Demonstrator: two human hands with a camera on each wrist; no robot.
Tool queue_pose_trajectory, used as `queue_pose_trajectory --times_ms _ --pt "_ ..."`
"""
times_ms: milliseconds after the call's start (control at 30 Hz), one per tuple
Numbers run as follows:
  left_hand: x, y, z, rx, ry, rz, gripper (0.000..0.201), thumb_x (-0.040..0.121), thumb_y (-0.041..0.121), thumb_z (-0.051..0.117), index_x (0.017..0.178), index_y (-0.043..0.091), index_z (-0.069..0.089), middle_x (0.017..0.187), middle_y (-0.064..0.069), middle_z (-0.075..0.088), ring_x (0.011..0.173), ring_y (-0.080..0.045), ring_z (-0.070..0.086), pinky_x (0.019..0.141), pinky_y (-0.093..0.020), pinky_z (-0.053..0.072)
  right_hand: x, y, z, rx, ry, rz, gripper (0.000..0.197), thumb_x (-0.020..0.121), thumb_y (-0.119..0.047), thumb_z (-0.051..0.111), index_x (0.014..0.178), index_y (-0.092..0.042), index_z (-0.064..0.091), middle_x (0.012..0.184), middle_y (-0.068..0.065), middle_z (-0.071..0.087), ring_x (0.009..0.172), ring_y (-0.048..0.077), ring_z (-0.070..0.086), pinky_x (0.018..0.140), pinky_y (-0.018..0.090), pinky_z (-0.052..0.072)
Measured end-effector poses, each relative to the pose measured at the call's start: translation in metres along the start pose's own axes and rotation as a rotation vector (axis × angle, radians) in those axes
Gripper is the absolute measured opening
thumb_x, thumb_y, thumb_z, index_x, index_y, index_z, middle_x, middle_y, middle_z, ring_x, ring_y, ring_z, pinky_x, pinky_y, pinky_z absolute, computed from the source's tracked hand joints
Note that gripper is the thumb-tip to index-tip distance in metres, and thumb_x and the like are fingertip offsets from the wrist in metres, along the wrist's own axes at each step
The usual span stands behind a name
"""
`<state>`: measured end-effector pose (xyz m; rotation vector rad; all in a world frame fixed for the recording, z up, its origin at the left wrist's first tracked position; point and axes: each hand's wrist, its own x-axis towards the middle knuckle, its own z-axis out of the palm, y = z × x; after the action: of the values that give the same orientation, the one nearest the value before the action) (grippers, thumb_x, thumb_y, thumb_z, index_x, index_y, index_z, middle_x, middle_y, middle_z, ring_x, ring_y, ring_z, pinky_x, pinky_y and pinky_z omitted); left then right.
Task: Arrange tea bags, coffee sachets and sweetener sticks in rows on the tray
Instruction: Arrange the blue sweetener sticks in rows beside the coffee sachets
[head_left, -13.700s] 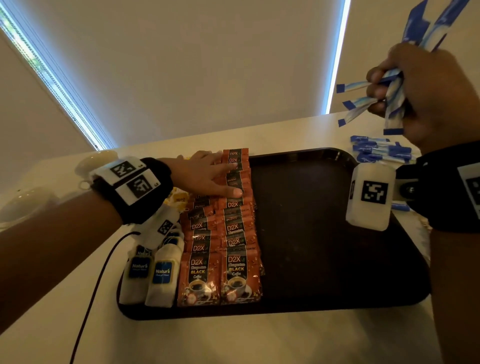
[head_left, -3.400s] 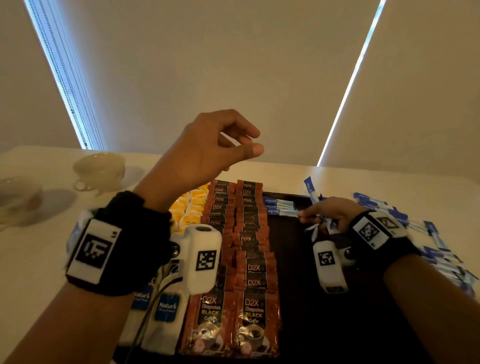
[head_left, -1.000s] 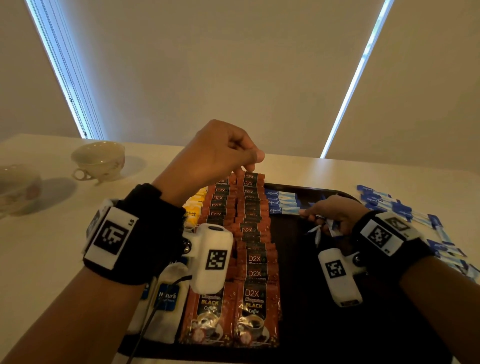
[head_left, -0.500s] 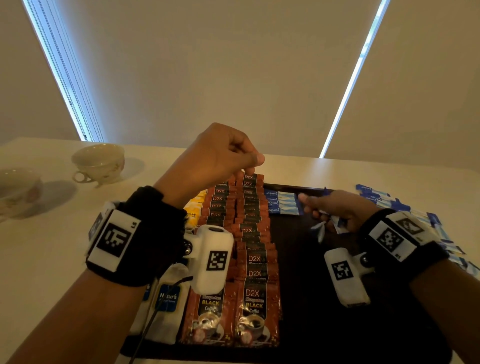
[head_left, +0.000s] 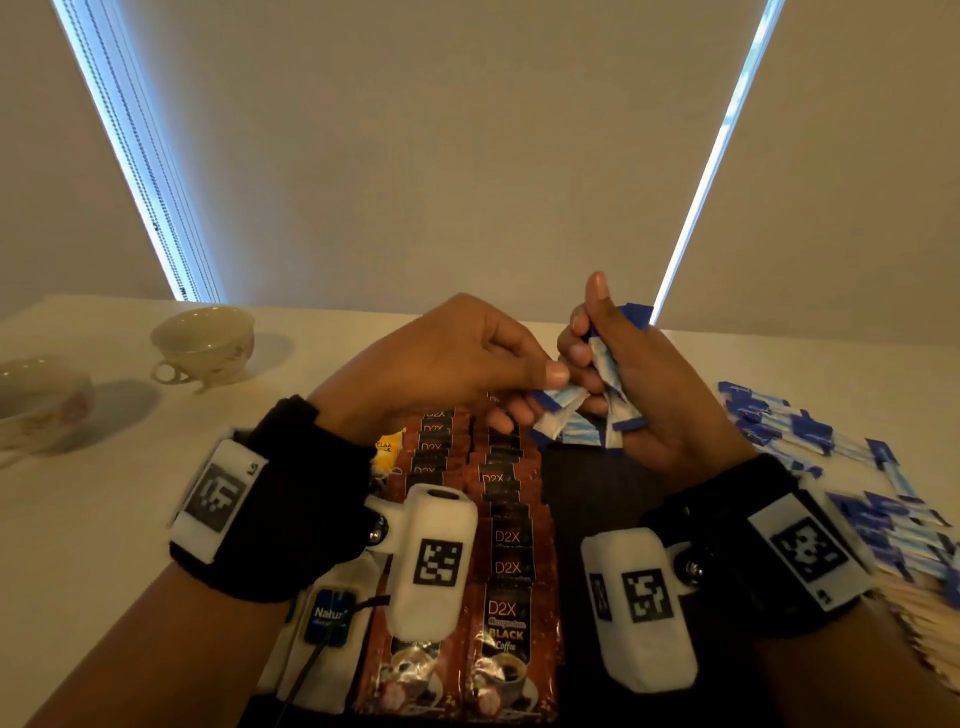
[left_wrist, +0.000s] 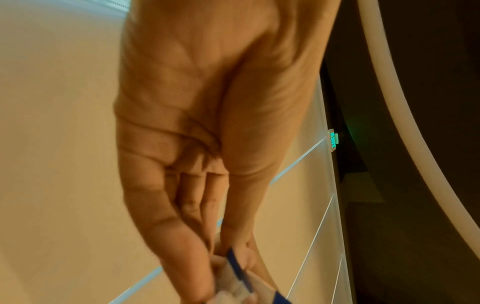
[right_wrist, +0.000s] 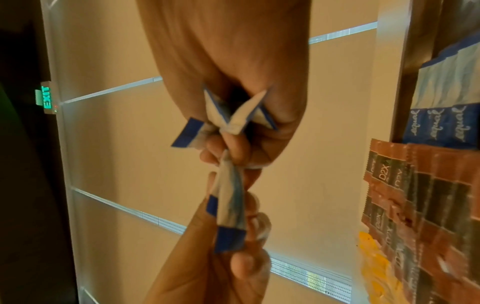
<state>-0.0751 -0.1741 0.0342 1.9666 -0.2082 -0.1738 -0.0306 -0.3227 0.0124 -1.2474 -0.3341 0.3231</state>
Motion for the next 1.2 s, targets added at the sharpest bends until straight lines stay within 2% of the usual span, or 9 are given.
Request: queue_pose_trajectory --times_ms 200,333,567,667,767,867,1033,1133,1200 --pt "0.004 -0.004 0.010 -0.059 -0.094 -0.079 0.030 0.076 0.027 0.067 0.094 0.003 0.067 0.081 -0.008 0.073 0.075 -0.015 0.070 0.064 -0.023 0.056 0.000 0.005 -0.004 0.109 0.016 -0.125 0.037 0.097 -0.038 0.036 0.072 -0.012 0.044 0.051 -0.002 0.043 0.037 0.005 0.038 0.033 0.015 0.035" --pt "0.010 -0.005 0.016 -0.112 -0.006 -0.076 0.015 0.079 0.020 0.067 0.084 0.006 0.066 0.074 -0.006 0.072 0.066 -0.011 0.067 0.060 -0.021 0.055 0.000 0.001 -0.007 0.085 0.023 -0.183 0.037 0.097 -0.038 0.037 0.073 -0.012 0.044 0.052 -0.002 0.043 0.039 0.006 0.040 0.034 0.016 0.034" --pt "0.005 -0.003 -0.003 0.066 0.103 0.004 0.022 0.071 0.022 0.071 0.083 0.004 0.067 0.069 -0.005 0.072 0.057 -0.009 0.064 0.056 -0.016 0.053 0.004 -0.017 -0.032 0.231 0.120 -0.200 0.035 0.096 -0.042 0.042 0.072 -0.017 0.046 0.053 -0.006 0.041 0.039 0.004 0.035 0.034 0.017 0.025" --pt "0.005 -0.004 -0.011 0.114 0.205 0.059 0.026 0.067 0.028 0.070 0.081 0.006 0.065 0.070 -0.005 0.072 0.058 -0.009 0.066 0.056 -0.017 0.054 0.006 -0.024 -0.046 0.020 0.161 -0.143 0.031 0.093 -0.040 0.050 0.074 -0.015 0.052 0.050 -0.006 0.041 0.035 0.003 0.032 0.034 0.015 0.025" --pt "0.009 -0.007 -0.011 0.295 0.402 0.215 0.014 0.077 0.027 0.072 0.077 0.017 0.063 0.071 0.002 0.068 0.062 -0.009 0.066 0.057 -0.019 0.054 0.002 -0.024 -0.045 -0.227 0.091 0.013 0.031 0.088 -0.042 0.055 0.083 -0.011 0.059 0.046 -0.006 0.038 0.035 0.005 0.031 0.033 0.015 0.026" --pt "0.011 -0.008 -0.005 0.400 0.541 0.350 0.012 0.080 0.027 0.072 0.074 0.027 0.062 0.069 0.007 0.066 0.067 -0.010 0.065 0.062 -0.027 0.055 -0.005 -0.020 -0.031 -0.294 -0.008 0.082 0.040 0.077 -0.045 0.059 0.094 -0.010 0.065 0.047 -0.004 0.035 0.041 0.006 0.035 0.036 0.016 0.028" --pt "0.011 -0.006 0.002 0.151 0.364 0.250 0.014 0.082 0.021 0.068 0.080 0.007 0.065 0.066 0.000 0.070 0.059 -0.013 0.068 0.055 -0.022 0.056 -0.006 -0.007 -0.012 -0.221 0.073 0.009 0.018 0.083 -0.027 0.066 0.082 -0.011 0.057 0.053 0.000 0.040 0.041 0.007 0.040 0.034 0.015 0.032" --pt "0.011 -0.009 0.003 0.139 0.272 0.189 0.018 0.086 0.020 0.063 0.086 0.002 0.068 0.074 -0.008 0.072 0.067 -0.018 0.071 0.062 -0.030 0.060 -0.008 -0.005 -0.008 -0.233 0.114 -0.036 0.014 0.084 -0.022 0.066 0.078 -0.013 0.058 0.058 -0.001 0.051 0.039 0.006 0.045 0.035 0.014 0.036" --pt "0.011 -0.010 0.003 0.194 0.232 0.161 0.028 0.084 0.029 0.063 0.088 0.002 0.070 0.077 -0.010 0.072 0.072 -0.020 0.071 0.066 -0.032 0.060 -0.010 -0.007 -0.008 -0.248 0.117 -0.041 0.010 0.084 -0.020 0.065 0.079 -0.014 0.060 0.049 -0.007 0.056 0.034 0.003 0.048 0.035 0.012 0.037"
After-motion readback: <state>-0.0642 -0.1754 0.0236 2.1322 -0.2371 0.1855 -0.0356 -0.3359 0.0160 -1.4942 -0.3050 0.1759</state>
